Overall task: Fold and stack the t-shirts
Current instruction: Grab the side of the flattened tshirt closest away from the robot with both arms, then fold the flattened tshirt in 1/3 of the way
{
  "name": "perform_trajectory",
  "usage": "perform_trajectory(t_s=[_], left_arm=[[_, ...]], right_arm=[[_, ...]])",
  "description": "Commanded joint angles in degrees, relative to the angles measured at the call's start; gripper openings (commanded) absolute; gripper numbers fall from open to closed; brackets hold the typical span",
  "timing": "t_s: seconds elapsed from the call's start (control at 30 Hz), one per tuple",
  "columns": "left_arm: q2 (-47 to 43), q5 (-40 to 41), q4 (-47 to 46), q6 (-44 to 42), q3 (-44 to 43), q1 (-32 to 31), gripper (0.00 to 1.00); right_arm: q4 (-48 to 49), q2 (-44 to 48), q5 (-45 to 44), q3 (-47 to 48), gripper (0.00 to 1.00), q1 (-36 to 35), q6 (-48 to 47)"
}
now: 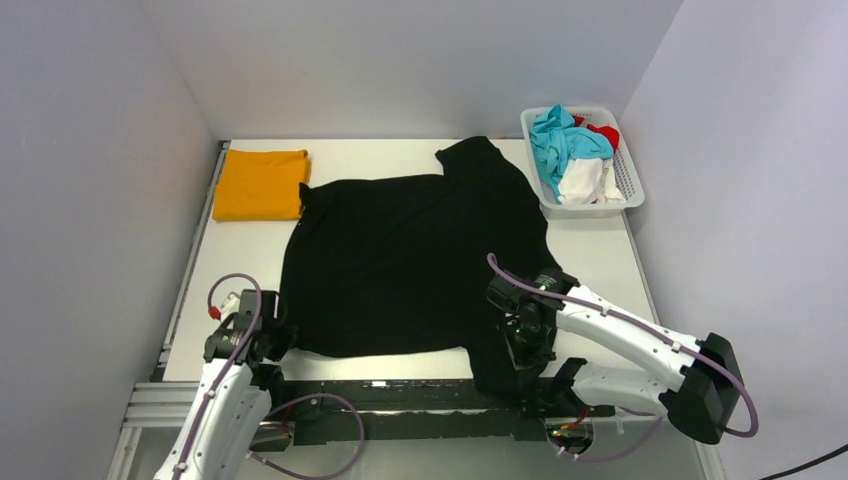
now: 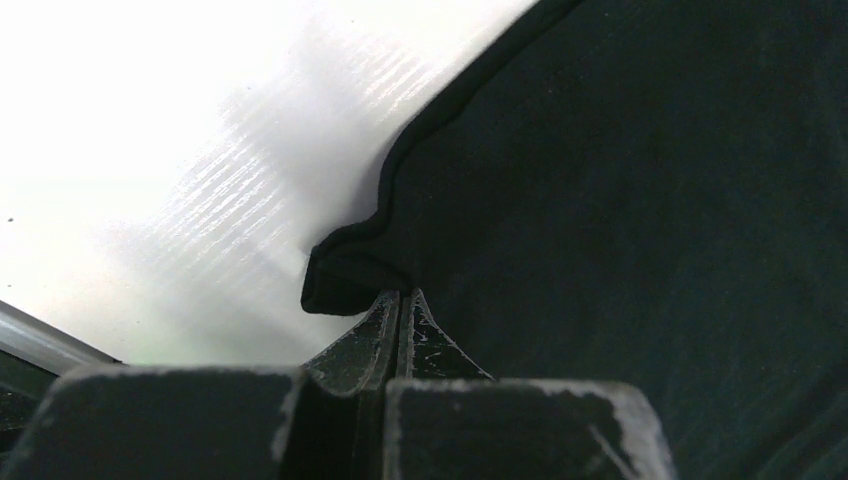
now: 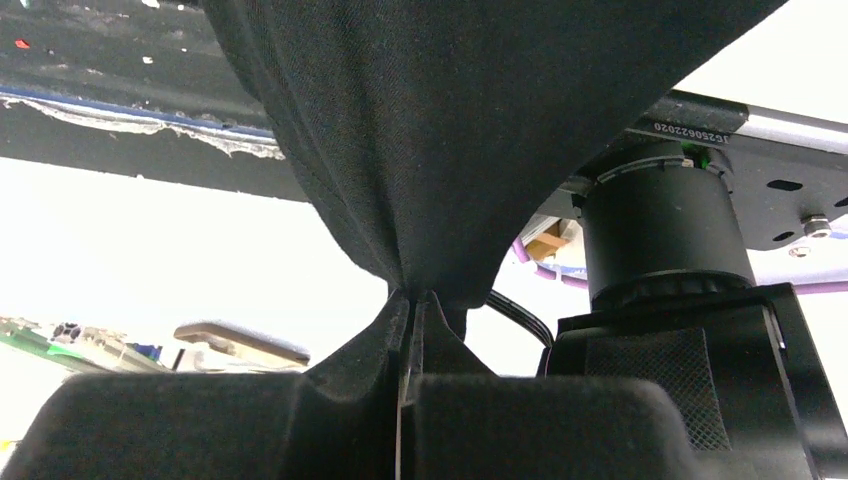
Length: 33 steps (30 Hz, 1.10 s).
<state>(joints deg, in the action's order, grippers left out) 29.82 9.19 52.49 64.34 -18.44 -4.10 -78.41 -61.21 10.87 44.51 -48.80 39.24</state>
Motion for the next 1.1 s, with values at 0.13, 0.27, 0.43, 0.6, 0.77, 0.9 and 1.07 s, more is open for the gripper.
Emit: perform_trajectory(t_s=[0.13,0.27,0.43,0.6,0.77,0.9,1.07], left_arm=[[-0.5,-3.2,-3.8,-0.3,-5.5,-0.3,0.00],[3.5,-1.3,-8.8,-1.5,-8.0,-0.2,0.00],[11.6,-1.7,-16.5,-3.1,-11.8,-0.1,0.00],[18.7,1.2,-21.5,-3.4,-15.2,0.1,0.00],[24.6,2.0,-24.0,-4.4,-17.9,0.7,0.00],[28.4,2.1,-26.1,-5.1,-19.5,1.5,0.00],[34.4,1.5,-28.0,-7.2,-22.5,2.6,0.00]], right_arm=[[3.3,-4.8,-7.7,9.0,0.00,3.7,-2.8],[6.1,-6.2,-7.2,12.3,0.00,12.6,-8.6],[10.6,-10.6,-10.8,18.5,0.00,18.0,-13.6],[16.0,-15.4,-14.1,23.3,0.00,22.2,-15.3],[18.3,-20.0,-16.6,29.0,0.00,24.4,-15.4],[21.9,-22.2,-15.1,31.0,0.00,25.9,-15.4],[21.6,-26.7,-18.7,35.4,0.00,27.2,-15.4]])
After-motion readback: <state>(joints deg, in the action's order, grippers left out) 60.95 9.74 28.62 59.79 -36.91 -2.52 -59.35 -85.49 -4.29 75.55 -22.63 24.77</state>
